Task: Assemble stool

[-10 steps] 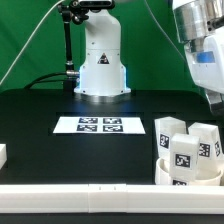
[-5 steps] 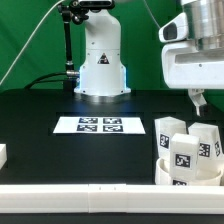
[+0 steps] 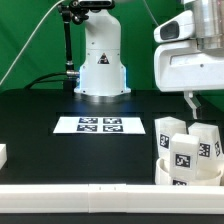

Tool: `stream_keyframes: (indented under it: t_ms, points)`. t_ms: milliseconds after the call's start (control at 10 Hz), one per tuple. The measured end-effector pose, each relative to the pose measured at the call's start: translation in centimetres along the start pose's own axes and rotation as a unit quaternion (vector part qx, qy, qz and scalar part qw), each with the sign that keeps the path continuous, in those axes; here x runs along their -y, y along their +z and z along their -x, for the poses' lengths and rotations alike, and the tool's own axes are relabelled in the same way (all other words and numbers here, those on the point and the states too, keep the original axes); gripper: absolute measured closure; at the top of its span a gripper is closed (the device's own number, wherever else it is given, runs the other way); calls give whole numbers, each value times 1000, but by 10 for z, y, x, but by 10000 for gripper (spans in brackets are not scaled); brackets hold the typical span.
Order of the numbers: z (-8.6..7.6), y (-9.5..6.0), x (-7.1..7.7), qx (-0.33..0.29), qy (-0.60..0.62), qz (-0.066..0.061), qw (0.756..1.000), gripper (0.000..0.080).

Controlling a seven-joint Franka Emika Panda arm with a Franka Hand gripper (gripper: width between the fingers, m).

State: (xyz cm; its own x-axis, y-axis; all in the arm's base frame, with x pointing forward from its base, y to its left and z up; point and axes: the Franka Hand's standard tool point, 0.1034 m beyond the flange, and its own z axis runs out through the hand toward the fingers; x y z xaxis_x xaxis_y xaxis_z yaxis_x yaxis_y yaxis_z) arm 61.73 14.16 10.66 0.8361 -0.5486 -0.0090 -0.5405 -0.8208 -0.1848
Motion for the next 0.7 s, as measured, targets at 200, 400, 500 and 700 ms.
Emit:
stream_keyframes:
  t_ms: [200, 400, 500, 700]
  points:
    - [2, 0, 6, -22, -144, 22, 989, 151]
    - [7, 0, 11, -27, -220, 28, 975, 151]
    - [7, 0, 10, -26, -248, 29, 968, 151]
    - [5, 0, 8, -25, -307, 31, 951, 151]
